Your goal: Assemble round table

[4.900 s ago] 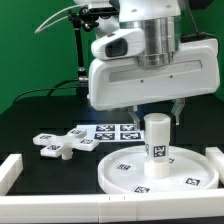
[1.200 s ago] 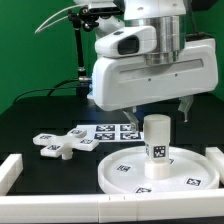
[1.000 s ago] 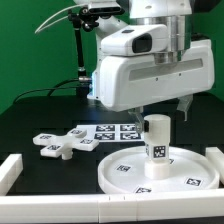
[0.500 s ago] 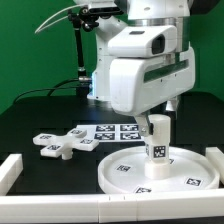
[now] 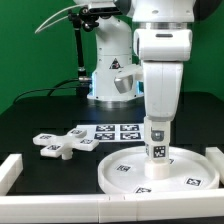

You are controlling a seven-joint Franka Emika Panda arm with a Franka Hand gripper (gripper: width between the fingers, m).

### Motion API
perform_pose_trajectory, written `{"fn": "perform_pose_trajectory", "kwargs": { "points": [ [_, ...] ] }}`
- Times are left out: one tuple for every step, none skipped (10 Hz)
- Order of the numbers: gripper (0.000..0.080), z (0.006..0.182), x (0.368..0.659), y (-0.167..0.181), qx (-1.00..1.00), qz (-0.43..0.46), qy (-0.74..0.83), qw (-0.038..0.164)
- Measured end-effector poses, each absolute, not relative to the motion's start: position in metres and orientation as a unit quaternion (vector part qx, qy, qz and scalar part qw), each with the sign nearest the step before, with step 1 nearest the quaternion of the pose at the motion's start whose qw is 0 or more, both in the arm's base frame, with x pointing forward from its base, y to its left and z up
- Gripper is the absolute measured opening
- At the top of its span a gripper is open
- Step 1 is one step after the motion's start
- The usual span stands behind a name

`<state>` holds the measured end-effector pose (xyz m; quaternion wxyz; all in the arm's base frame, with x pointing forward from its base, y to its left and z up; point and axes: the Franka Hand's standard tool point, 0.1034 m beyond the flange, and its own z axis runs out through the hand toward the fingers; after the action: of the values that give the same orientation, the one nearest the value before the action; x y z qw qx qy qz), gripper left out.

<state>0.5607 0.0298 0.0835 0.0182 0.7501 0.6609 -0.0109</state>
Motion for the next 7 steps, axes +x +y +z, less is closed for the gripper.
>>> {"fn": "perform_pose_trajectory", "kwargs": {
  "points": [
    [0.0649, 0.0833, 0.5606, 0.0292, 0.726, -0.012, 0.688, 0.018],
    [0.0649, 0.083, 0.5604, 0.0289, 0.704, -0.014, 0.71, 0.019],
    [0.0649, 0.0829, 0.5604, 0.0287, 0.696, -0.015, 0.718, 0.02],
    [0.0637, 0.0829, 0.5604, 0.0284, 0.701, -0.015, 0.713, 0.02],
    [0.0637, 0.0825, 0.5603, 0.0279, 0.701, -0.015, 0.712, 0.02],
    [0.0466, 0.0819, 0.559, 0.0276, 0.701, -0.017, 0.712, 0.018],
    [0.0409, 0.0815, 0.5579, 0.0274, 0.702, -0.019, 0.712, 0.017]
  ]
}}
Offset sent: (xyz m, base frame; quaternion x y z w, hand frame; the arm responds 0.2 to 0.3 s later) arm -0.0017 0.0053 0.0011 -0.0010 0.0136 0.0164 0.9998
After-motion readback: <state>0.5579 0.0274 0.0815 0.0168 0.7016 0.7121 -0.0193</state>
